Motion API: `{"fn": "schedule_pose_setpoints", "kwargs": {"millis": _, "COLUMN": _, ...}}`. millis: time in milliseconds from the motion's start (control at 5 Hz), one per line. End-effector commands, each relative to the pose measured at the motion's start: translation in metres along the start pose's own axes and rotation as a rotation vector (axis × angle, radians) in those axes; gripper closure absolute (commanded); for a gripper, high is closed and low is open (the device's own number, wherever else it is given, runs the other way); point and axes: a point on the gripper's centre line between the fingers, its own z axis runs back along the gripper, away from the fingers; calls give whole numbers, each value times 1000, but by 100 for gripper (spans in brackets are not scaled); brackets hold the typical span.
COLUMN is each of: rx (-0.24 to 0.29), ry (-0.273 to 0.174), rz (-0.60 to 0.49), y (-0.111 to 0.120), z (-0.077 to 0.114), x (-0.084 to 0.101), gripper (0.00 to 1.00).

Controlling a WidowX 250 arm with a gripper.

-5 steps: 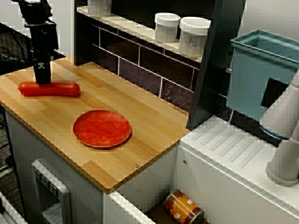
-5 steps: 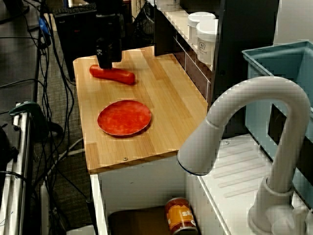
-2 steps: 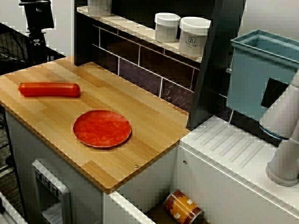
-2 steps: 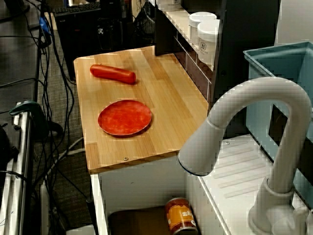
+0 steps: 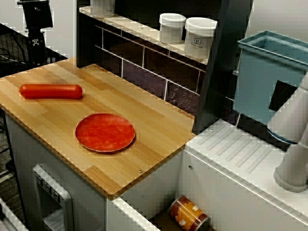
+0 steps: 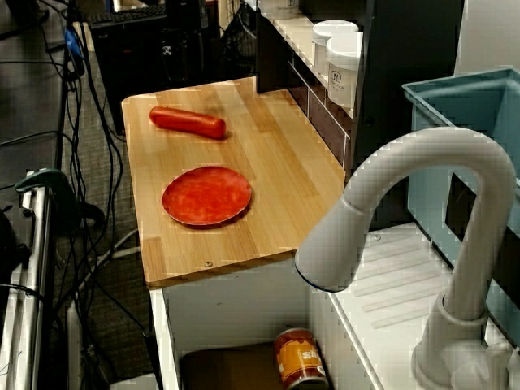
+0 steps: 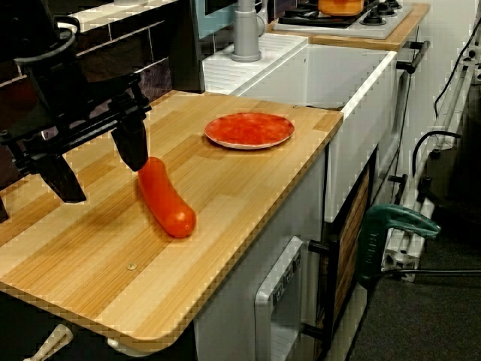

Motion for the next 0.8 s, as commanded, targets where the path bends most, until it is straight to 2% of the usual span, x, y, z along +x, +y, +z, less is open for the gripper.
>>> {"fn": "schedule_pose_setpoints", "kwargs": {"millis": 0, "rx": 118, "ry": -56, "rz": 14, "y": 15, "z": 15, "x": -12, "gripper": 0}}
{"fn": "schedule_pose_setpoints", "kwargs": {"millis": 200, "rx": 161, "ry": -48, "rz": 31, "y": 20, "z": -6, "x": -20, "gripper": 0}}
{"fn": "schedule_pose_setpoints", "kwargs": {"millis": 400, "rx": 173, "ry": -25, "rz": -13, "y": 8, "z": -16, "x": -19, "gripper": 0}}
{"fn": "schedule_pose_setpoints", "kwargs": {"millis": 600, "rx": 118, "ry": 10, "rz": -116, "y": -28, "z": -16, "x": -15, "gripper": 0}}
